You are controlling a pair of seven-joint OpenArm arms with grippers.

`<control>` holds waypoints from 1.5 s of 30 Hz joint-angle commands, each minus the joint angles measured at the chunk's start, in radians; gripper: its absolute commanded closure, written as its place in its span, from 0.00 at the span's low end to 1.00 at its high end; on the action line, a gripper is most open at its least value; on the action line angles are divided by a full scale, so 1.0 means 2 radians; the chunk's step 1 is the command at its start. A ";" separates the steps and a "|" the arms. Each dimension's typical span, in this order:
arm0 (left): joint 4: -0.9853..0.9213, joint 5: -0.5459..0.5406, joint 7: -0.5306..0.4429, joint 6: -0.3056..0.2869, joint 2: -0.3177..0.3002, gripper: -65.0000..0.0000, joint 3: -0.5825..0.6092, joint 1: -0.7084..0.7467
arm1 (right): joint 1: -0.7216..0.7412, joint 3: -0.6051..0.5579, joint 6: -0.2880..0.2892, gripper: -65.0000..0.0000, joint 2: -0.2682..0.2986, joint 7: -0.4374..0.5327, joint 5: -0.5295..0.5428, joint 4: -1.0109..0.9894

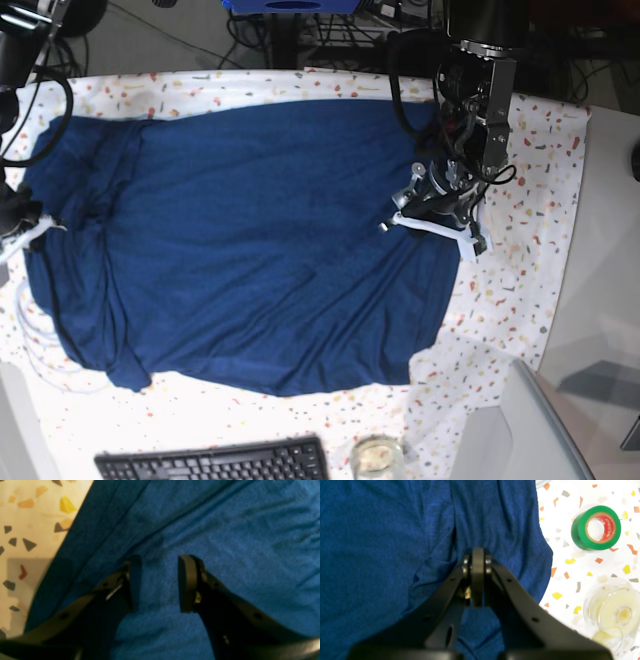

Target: Layout the t-shirt on the table in an organized manner, then fold the t-shirt properly

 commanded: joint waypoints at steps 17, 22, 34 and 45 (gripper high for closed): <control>0.012 0.001 -0.007 -0.004 0.014 0.65 0.002 0.023 | 0.001 0.005 -0.002 1.00 0.010 -0.055 0.007 0.036; 0.016 0.001 -0.008 -0.039 0.014 0.65 -0.002 0.035 | -0.027 0.002 -0.002 1.00 0.007 -0.053 0.008 0.081; 0.100 0.006 -0.008 -0.092 0.014 0.65 -0.002 0.067 | -0.028 0.005 -0.002 1.00 0.000 -0.054 0.008 0.086; 0.108 0.006 -0.009 -0.092 0.013 1.00 -0.007 0.097 | -0.024 0.086 0.001 1.00 0.006 -0.043 0.007 0.088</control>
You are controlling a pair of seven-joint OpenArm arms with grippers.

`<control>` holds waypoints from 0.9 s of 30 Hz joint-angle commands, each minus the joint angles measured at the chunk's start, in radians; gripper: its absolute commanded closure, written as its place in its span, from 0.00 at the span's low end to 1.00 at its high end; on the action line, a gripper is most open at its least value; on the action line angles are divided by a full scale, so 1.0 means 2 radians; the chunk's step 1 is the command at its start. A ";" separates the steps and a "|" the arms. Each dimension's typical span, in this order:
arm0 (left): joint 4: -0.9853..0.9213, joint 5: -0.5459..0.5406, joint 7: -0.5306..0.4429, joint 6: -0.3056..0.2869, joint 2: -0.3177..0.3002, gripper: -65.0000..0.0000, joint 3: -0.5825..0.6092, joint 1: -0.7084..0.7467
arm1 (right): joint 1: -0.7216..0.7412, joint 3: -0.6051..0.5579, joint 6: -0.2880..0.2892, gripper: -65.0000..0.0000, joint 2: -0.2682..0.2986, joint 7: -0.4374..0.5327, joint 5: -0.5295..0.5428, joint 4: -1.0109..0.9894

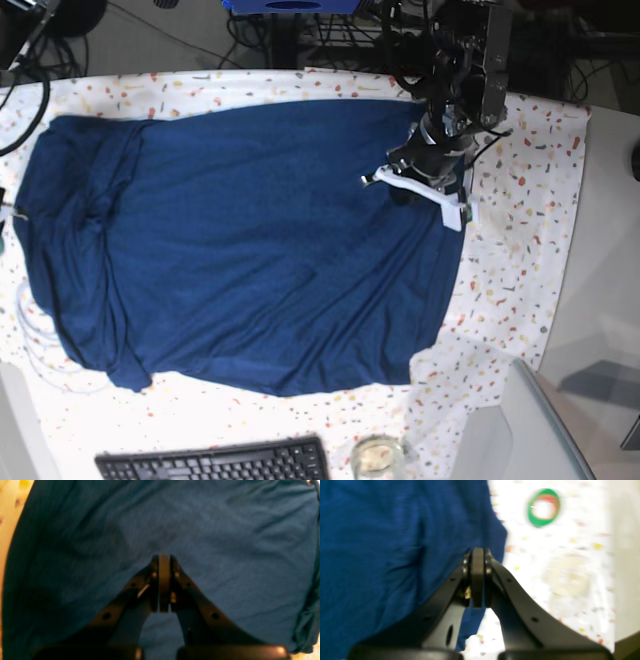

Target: Layout the t-shirt on the table in an organized manner, then fold the t-shirt properly

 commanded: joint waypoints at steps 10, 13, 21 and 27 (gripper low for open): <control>-0.022 -0.003 -0.009 -0.001 -0.027 1.00 -0.017 0.010 | 0.113 -0.090 -0.002 0.99 0.057 0.101 0.006 -0.209; -0.037 -0.003 -0.009 -0.001 -0.027 1.00 -0.017 0.004 | 0.155 -0.096 -0.002 0.99 0.070 0.124 0.006 -0.285; -0.039 -0.003 -0.009 -0.001 -0.027 1.00 -0.017 -0.007 | 0.187 -0.129 0.000 0.67 0.088 0.143 0.006 -0.319; -0.036 -0.003 -0.009 0.000 -0.036 1.00 -0.017 -0.008 | 0.130 -0.195 0.013 0.60 0.070 0.140 0.008 -0.221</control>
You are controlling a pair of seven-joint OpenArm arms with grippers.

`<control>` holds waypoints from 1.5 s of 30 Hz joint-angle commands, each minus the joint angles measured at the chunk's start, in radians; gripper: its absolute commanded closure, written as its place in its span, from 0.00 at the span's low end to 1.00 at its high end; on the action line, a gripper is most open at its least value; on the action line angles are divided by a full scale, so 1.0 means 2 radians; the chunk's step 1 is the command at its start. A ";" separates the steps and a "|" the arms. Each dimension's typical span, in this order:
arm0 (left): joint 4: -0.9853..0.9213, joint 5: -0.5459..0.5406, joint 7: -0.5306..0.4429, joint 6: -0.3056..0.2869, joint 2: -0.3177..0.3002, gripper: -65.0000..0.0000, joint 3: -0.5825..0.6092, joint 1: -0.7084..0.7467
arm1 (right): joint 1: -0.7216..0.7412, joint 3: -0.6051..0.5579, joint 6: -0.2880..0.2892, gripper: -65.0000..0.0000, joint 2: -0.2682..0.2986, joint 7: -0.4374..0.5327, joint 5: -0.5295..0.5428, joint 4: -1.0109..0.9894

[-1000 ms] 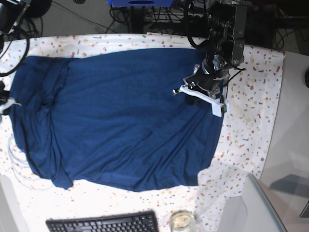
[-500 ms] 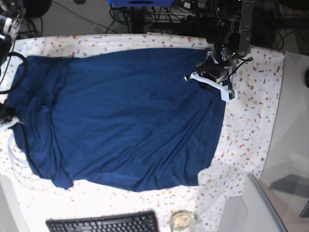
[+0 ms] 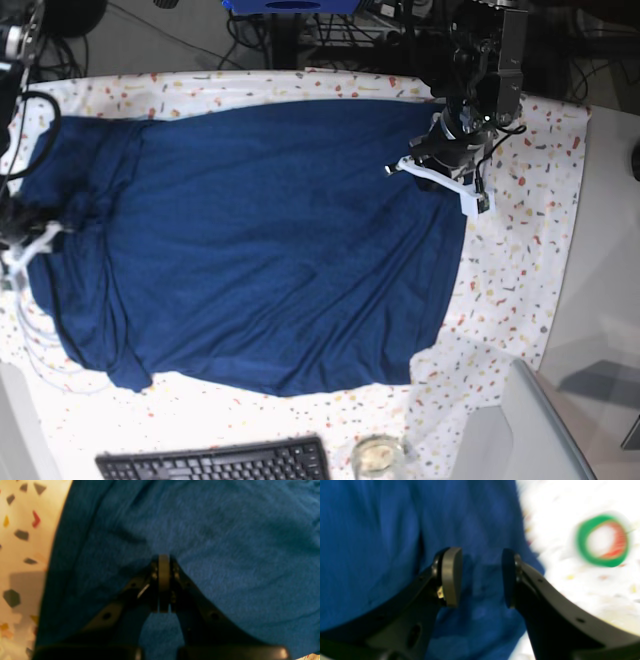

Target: Layout the t-shirt on the table in an organized manner, then fold the t-shirt properly

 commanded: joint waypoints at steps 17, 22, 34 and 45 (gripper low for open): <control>0.005 -0.002 -0.007 0.000 -0.009 1.00 -0.002 -0.009 | 0.234 -0.195 -0.059 0.41 0.003 0.169 0.013 -0.289; 0.005 -0.002 -0.007 0.000 -0.010 1.00 -0.002 -0.010 | 0.232 -0.196 -0.059 0.44 0.002 0.167 0.015 -0.290; 0.005 -0.002 -0.007 0.000 -0.007 1.00 -0.013 -0.011 | 0.199 -0.195 -0.058 0.75 -0.018 0.152 0.016 -0.266; 0.005 -0.002 -0.007 0.000 -0.007 1.00 -0.047 -0.010 | 0.129 -0.156 -0.057 1.00 -0.022 0.050 0.016 -0.062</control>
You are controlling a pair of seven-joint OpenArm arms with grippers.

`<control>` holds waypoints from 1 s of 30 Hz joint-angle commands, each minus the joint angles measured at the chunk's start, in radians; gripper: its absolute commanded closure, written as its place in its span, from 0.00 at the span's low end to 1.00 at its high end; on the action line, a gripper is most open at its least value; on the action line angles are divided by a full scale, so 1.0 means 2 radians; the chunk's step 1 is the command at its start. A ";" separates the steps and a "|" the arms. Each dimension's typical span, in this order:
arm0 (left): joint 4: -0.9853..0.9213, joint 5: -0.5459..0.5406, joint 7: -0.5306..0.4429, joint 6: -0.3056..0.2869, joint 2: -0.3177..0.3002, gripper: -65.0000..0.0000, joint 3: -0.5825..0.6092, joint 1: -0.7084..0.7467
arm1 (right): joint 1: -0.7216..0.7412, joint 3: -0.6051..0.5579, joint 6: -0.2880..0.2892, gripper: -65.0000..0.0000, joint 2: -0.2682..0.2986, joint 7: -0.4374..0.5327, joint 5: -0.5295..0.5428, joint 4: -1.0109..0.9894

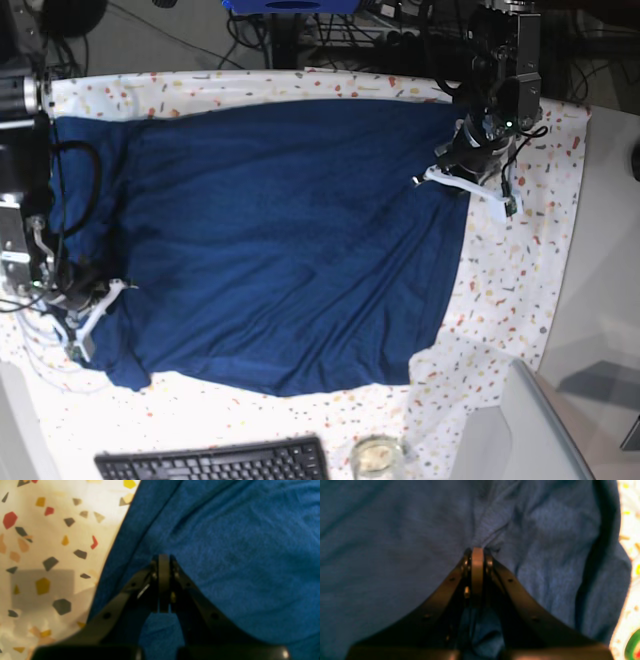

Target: Layout the t-shirt on the table in an organized manner, then fold the t-shirt properly

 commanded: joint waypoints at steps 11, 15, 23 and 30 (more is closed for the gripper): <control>0.008 -0.002 -0.009 0.000 -0.003 1.00 -0.002 -0.006 | -0.072 0.014 -0.004 1.00 -0.053 -0.102 0.001 0.202; 0.008 -0.002 -0.009 0.000 -0.004 1.00 -0.001 -0.006 | -0.099 0.013 -0.004 0.99 -0.071 -0.116 0.001 0.220; 0.008 -0.002 -0.009 0.000 -0.004 1.00 -0.001 -0.006 | -0.103 0.049 -0.005 0.50 -0.057 -0.134 0.001 0.289; 0.008 -0.002 -0.009 0.000 -0.002 1.00 -0.001 -0.006 | -0.064 0.090 -0.002 0.51 -0.030 -0.136 -0.018 0.171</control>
